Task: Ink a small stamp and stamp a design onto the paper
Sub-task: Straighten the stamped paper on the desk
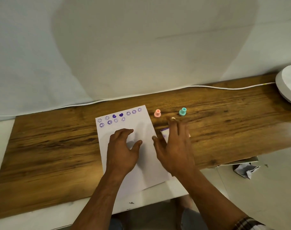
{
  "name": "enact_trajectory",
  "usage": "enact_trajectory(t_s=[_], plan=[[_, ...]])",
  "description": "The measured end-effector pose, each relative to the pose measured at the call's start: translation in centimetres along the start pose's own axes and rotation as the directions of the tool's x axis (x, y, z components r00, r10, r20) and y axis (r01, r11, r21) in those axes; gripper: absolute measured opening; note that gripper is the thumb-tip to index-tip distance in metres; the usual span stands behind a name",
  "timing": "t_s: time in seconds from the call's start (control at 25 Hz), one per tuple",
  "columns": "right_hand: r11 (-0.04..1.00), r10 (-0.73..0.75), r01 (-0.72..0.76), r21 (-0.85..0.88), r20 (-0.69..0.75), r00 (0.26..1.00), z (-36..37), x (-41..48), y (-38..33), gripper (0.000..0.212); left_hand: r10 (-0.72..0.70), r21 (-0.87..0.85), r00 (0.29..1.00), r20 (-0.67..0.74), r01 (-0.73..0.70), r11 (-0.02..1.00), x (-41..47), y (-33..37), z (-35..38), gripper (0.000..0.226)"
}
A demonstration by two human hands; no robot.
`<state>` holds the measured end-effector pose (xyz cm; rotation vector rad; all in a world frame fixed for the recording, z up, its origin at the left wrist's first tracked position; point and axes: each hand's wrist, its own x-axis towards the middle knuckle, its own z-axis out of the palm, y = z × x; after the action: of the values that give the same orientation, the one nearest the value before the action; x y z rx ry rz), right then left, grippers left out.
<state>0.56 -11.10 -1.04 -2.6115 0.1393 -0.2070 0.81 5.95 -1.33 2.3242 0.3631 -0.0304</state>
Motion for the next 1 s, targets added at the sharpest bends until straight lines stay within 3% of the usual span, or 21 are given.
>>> enact_trajectory(t_s=[0.16, 0.24, 0.4, 0.48, 0.6, 0.72, 0.76, 0.84, 1.0], plan=[[0.982, -0.151, 0.178, -0.063, 0.305, 0.94, 2.9, -3.1, -2.7, 0.079, -0.19, 0.283, 0.98, -0.054, 0.198, 0.939, 0.0, -2.1, -1.9, 0.089], [0.963, -0.181, 0.238, -0.127, 0.351, 0.919, 4.4, -4.0, -3.0, 0.08, -0.273, 0.345, 0.962, -0.019, 0.263, 0.901, -0.6, -2.7, -2.4, 0.104], [0.96, -0.162, 0.231, -0.16, 0.355, 0.921, 5.3, -4.3, -3.1, 0.083, -0.218, 0.357, 0.972, 0.092, 0.173, 0.918, -1.1, -2.9, -2.6, 0.112], [0.962, -0.152, 0.219, -0.164, 0.347, 0.925, 5.6, -4.2, -3.1, 0.083, -0.17, 0.261, 0.983, 0.072, 0.146, 0.954, -1.1, -2.6, -2.8, 0.108], [0.973, -0.114, 0.174, -0.15, 0.339, 0.934, 5.7, -4.1, -3.2, 0.084, -0.247, -0.163, 0.964, -0.1, 0.229, 0.96, -0.3, -2.6, -3.6, 0.085], [0.983, -0.099, 0.146, -0.115, 0.34, 0.935, 5.6, -4.1, -3.1, 0.085, -0.488, -0.599, 0.871, -0.049, 0.366, 0.713, 1.4, -4.1, -5.1, 0.057], [0.985, -0.102, 0.143, -0.095, 0.343, 0.934, 5.5, -4.1, -3.1, 0.085, -0.523, -0.637, 0.852, -0.009, 0.398, 0.66, 1.8, -4.7, -5.5, 0.043], [0.994, -0.08, 0.098, -0.037, 0.342, 0.936, 5.2, -3.9, -3.2, 0.086, -0.517, -0.62, 0.856, -0.006, 0.403, 0.674, 2.3, -5.6, -5.7, 0.015], [0.996, 0.038, -0.053, 0.065, 0.222, 0.974, 4.3, -2.5, -3.4, 0.079, -0.473, -0.627, 0.88, -0.04, 0.346, 0.698, 2.9, -5.7, -5.5, 0.024]])
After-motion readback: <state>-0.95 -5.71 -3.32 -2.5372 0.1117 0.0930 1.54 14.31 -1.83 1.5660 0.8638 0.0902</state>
